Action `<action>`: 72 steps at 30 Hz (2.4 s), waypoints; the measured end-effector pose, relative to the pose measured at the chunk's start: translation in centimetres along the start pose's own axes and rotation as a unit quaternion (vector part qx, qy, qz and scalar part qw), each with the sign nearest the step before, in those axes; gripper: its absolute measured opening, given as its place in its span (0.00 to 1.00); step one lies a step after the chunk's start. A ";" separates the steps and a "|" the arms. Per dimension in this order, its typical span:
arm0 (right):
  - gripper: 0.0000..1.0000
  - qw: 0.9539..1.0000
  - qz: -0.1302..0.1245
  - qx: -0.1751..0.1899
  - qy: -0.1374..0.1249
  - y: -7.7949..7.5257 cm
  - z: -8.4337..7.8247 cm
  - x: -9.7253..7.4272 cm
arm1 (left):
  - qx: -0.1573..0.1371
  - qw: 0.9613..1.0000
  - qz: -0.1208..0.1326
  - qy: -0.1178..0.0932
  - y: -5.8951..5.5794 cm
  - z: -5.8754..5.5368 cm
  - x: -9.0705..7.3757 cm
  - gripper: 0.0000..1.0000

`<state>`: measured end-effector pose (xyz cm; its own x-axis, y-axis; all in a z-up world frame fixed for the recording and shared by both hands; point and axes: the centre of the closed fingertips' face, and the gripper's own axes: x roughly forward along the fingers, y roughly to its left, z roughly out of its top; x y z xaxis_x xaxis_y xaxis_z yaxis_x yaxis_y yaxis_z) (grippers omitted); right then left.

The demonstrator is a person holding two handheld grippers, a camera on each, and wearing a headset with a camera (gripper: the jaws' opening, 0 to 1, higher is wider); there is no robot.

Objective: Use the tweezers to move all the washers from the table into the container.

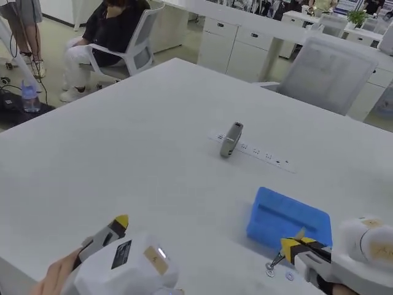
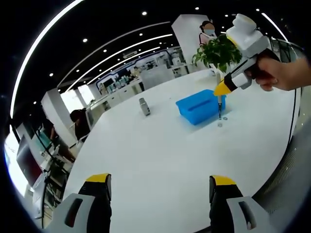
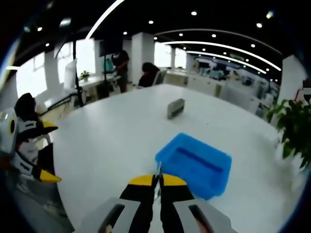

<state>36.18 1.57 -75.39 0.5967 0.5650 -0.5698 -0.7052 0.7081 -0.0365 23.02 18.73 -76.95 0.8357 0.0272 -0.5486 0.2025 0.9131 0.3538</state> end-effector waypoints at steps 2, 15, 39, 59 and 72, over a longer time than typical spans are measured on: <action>0.00 1.000 -0.001 0.000 -0.003 -0.3 0.3 0.0 | -0.001 1.000 0.000 -0.001 0.0 0.0 0.0 0.84; 0.00 1.000 -0.014 -0.010 -0.024 -1.9 2.6 -0.1 | 0.003 1.000 0.001 0.003 0.0 -0.1 0.1 0.84; 0.00 0.998 -0.041 -0.023 -0.030 -4.9 4.9 4.0 | 0.007 1.000 -0.002 0.014 -0.2 -0.5 0.2 0.83; 0.00 0.998 -0.057 0.002 0.012 -6.2 -0.3 7.2 | -0.034 0.999 0.000 -0.036 0.3 1.2 -0.5 0.85; 0.00 0.998 -0.068 -0.009 0.004 -6.1 -0.1 7.0 | -0.028 0.999 0.002 -0.029 0.3 1.0 -0.4 0.85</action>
<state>44.58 1.14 -79.25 0.6835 0.4612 -0.5658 -0.6257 0.7694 -0.1287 23.23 18.63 -75.88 0.8649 0.0089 -0.5018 0.1717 0.9343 0.3124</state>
